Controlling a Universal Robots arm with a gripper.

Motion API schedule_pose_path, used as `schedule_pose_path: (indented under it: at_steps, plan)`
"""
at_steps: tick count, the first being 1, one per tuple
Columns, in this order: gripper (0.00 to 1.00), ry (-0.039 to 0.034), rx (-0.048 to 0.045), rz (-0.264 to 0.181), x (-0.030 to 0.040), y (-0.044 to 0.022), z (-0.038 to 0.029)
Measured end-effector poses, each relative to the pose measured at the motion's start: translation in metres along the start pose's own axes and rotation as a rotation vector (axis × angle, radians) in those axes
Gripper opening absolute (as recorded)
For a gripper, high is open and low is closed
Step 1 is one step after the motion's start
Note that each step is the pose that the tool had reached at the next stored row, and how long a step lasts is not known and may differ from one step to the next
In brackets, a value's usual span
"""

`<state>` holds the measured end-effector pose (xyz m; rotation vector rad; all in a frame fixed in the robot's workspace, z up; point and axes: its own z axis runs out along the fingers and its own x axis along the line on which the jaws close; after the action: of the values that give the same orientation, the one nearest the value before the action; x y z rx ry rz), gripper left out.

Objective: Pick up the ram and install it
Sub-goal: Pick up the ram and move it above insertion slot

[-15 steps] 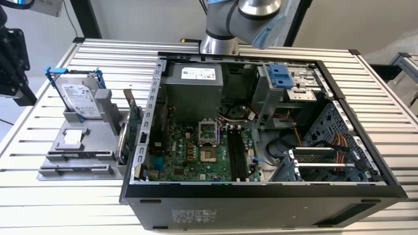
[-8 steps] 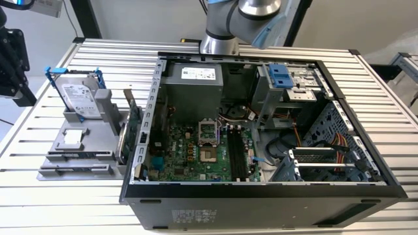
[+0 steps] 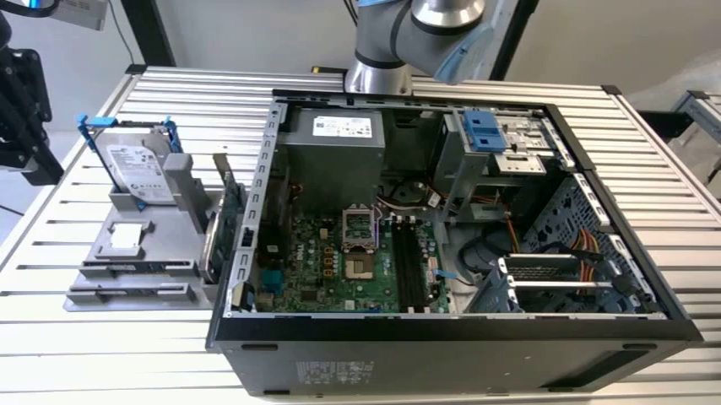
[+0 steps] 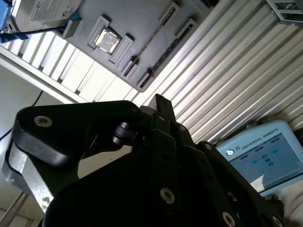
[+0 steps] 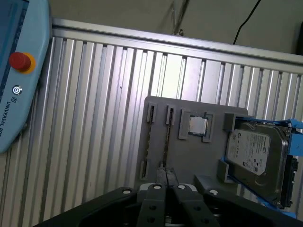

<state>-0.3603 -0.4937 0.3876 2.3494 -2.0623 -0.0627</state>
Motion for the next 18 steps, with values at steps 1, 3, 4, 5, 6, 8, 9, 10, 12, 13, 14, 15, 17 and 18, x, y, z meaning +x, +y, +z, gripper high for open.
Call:
schedule_pose_path:
  at_steps: [1, 3, 4, 5, 6, 8, 9, 10, 12, 13, 14, 15, 17, 18]
  plan:
    - [1.00, 0.0000, -0.0001, 0.000, 0.0000, 0.0000, 0.0000]
    - [1.00, 0.0000, 0.0000, 0.000, 0.0001, 0.0000, 0.0000]
    - [1.00, 0.0000, 0.0000, 0.000, 0.0001, 0.0000, 0.0000]
    - [1.00, 0.0000, 0.0000, 0.000, 0.0006, 0.0001, 0.0000]
    - [1.00, 0.0000, 0.0000, 0.000, 0.0010, 0.0002, 0.0000]
    - [1.00, 0.0000, 0.0000, 0.000, 0.0011, 0.0002, 0.0001]
    - [1.00, -0.0001, 0.0000, 0.000, 0.0011, 0.0001, 0.0005]
    - [1.00, 0.0000, 0.0000, 0.000, 0.0011, 0.0001, 0.0009]
    - [1.00, 0.0000, 0.0000, 0.000, 0.0011, 0.0000, 0.0019]
    - [1.00, 0.0000, 0.0000, 0.000, 0.0011, -0.0001, 0.0023]
    - [1.00, 0.0000, 0.0000, 0.000, 0.0011, -0.0002, 0.0029]
    - [1.00, 0.0000, -0.0001, 0.000, 0.0012, -0.0002, 0.0034]
    - [1.00, 0.0000, 0.0000, 0.000, 0.0012, -0.0003, 0.0047]
    - [1.00, 0.0000, 0.0000, 0.000, 0.0012, -0.0003, 0.0053]
